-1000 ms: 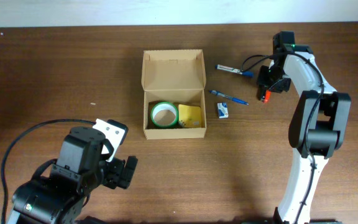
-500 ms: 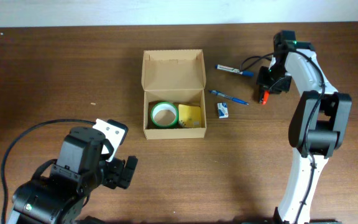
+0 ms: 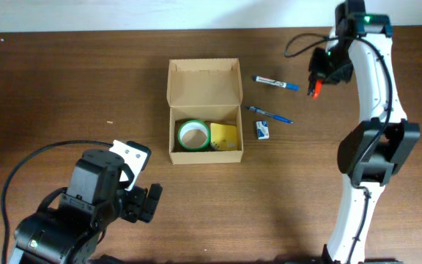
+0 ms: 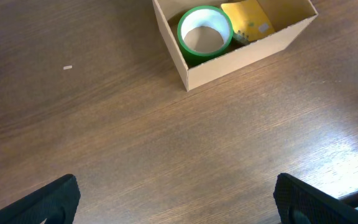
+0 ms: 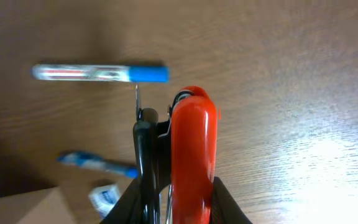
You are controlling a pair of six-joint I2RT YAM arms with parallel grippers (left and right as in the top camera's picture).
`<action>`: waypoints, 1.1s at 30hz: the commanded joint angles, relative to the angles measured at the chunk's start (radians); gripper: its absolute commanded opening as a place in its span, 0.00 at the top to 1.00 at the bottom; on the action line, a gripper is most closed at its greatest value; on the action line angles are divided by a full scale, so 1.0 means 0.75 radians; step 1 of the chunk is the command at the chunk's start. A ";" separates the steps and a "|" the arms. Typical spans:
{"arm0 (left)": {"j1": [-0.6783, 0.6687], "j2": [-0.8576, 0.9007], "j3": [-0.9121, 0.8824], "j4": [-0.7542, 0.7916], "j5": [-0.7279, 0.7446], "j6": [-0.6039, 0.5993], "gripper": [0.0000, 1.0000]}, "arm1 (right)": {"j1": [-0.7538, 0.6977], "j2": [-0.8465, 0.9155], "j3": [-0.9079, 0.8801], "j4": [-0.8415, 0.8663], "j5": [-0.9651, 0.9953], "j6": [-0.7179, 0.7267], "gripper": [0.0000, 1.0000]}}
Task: Pack container
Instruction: 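Carry the stapler into the box and release it with the right gripper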
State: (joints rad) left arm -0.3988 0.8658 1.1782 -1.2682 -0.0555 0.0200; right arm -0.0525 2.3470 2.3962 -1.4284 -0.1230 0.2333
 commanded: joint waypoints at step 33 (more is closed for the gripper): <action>0.004 -0.004 0.021 0.003 0.010 0.026 0.01 | 0.928 -0.038 -0.033 -0.241 -0.082 -1.116 0.96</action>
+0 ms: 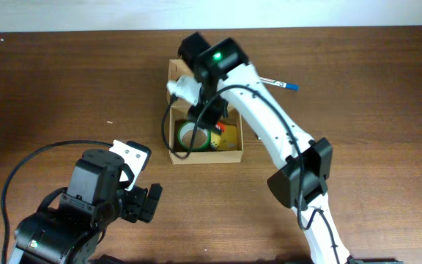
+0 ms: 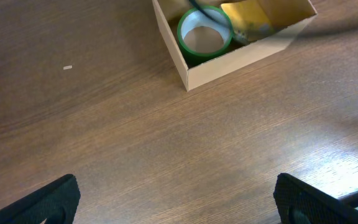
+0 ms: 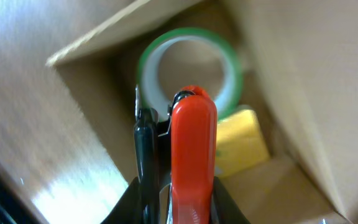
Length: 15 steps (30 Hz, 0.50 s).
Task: Pack container
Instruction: 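Carry the stapler into the box and release it with the right gripper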
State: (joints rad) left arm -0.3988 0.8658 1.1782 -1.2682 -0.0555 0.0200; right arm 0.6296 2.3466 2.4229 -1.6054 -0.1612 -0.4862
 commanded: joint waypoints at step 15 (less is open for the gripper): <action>0.004 -0.004 0.021 0.003 0.010 0.026 0.00 | 0.024 -0.038 -0.347 0.142 -0.031 -0.300 0.96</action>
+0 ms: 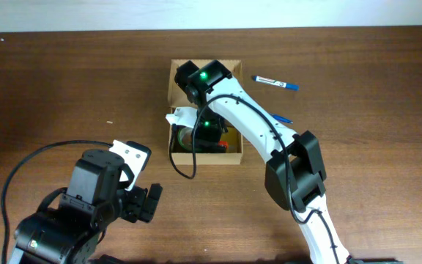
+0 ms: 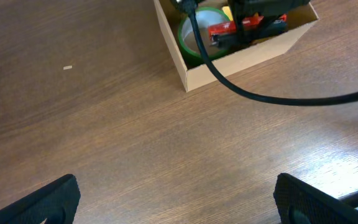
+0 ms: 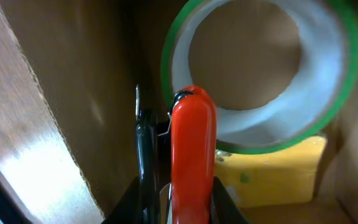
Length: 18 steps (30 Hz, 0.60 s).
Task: Pack container
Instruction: 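Carry the stapler into the box and release it with the right gripper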
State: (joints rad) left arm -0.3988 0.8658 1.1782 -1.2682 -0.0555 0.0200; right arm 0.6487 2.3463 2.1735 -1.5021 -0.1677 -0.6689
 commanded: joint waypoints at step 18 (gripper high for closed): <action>0.004 -0.005 0.021 0.003 0.010 0.025 0.00 | -0.001 -0.037 -0.015 -0.001 -0.022 -0.076 0.70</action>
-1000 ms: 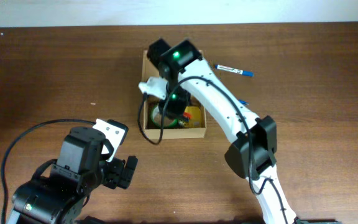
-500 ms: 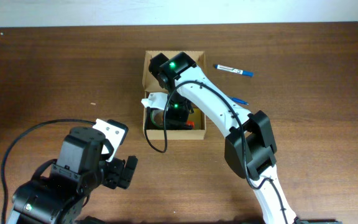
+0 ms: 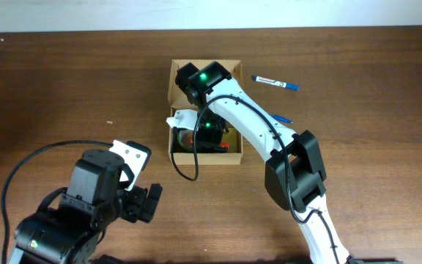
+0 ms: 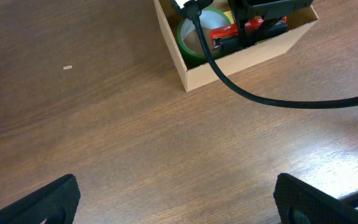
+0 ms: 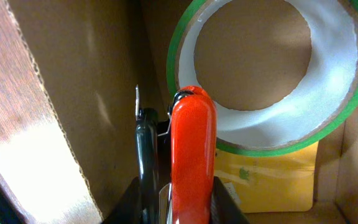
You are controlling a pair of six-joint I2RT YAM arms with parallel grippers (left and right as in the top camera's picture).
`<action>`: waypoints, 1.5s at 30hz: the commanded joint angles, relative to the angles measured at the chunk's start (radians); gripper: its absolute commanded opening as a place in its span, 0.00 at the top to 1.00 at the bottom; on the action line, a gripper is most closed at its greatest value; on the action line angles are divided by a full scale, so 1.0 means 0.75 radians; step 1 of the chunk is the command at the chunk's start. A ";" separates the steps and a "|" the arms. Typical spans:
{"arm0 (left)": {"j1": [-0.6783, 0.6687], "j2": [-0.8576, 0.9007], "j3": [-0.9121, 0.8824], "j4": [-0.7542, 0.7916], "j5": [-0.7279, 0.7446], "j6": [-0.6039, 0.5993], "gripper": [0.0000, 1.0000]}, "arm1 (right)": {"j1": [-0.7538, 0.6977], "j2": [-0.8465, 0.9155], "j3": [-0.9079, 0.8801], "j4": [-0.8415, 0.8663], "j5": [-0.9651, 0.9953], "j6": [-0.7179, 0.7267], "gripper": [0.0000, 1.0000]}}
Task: Pack container
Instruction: 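Carry the stapler into the box and release it with the right gripper, then withdraw the right gripper and move it toward the staples box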
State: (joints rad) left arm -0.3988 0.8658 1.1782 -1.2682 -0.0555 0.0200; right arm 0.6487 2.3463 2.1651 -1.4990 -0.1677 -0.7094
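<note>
An open cardboard box holds a green tape roll and a yellow pad. My right gripper reaches down inside the box and is shut on a red and black tool that looks like a small stapler. The tool's tip lies at the left edge of the roll, close to the box's left wall. In the left wrist view the red tool shows inside the box beside the tape roll. My left gripper is open over bare table in front of the box, holding nothing.
A blue marker lies right of the box at the back. A blue pen peeks out from under the right arm. The right arm's black cable hangs over the box's front wall. A small white speck lies to the left.
My right gripper, still shut on the red tool, has sunk slightly deeper into the box beside the tape roll. The left arm has not moved.
My right gripper first held the red tool in the air right of the box, near the marker. Then it was over the box above the tape roll. After that it was down inside the box, and now sits a little lower. The left gripper stayed open throughout.
</note>
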 commanded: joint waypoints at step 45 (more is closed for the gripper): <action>0.004 -0.004 0.021 0.003 0.010 0.026 0.00 | -0.466 -0.053 0.607 -0.135 -0.020 0.591 0.47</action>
State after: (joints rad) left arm -0.3988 0.8658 1.1782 -1.2682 -0.0555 0.0200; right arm 0.3454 2.3459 2.6022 -1.5875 -0.1680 -0.4004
